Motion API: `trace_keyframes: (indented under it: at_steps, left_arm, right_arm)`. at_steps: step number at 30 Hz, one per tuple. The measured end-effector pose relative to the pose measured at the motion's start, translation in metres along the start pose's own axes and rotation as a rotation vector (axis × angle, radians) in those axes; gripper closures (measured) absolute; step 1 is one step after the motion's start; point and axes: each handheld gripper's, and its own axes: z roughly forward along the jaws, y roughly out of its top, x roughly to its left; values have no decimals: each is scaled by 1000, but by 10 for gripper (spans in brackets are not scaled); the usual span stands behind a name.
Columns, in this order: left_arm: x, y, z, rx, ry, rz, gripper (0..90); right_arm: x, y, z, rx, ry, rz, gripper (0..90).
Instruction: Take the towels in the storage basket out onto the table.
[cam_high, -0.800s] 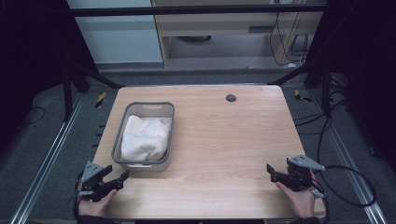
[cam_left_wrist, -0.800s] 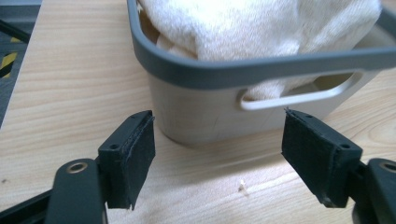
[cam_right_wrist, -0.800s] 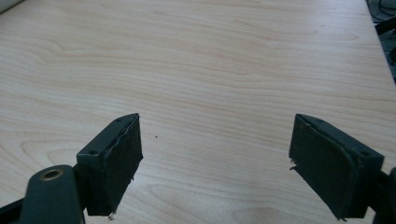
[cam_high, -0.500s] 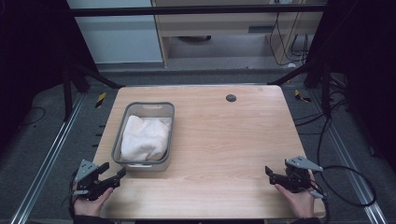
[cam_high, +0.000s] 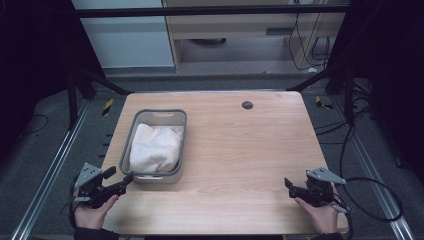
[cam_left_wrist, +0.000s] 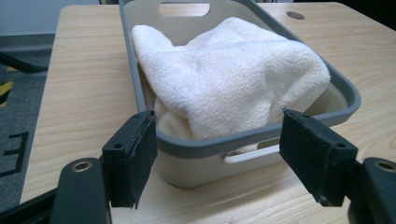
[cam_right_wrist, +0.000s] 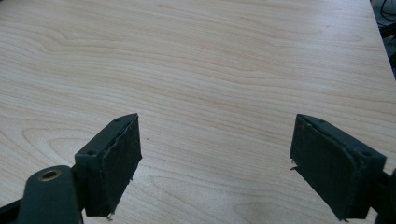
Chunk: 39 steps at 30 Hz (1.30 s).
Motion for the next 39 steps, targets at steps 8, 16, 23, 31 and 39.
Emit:
trace_keyframes:
  at_steps: [8, 16, 23, 31, 39]
  left_arm:
    - [0, 20, 1, 11, -27, 49, 268]
    - [0, 44, 2, 26, -39, 95, 269]
    - [-6, 61, 7, 48, -65, 150, 264]
    - [-8, 79, 17, 111, -62, 228, 263]
    - [-4, 93, 25, 157, -91, 271, 262]
  right_arm:
    - [0, 0, 0, 6, 1, 0, 164]
    - [0, 2, 0, 5, 8, -7, 163]
    - [3, 3, 1, 12, 12, -28, 163]
    - [4, 3, 1, 16, 15, -34, 162]
    - [4, 3, 4, 31, 20, -42, 158]
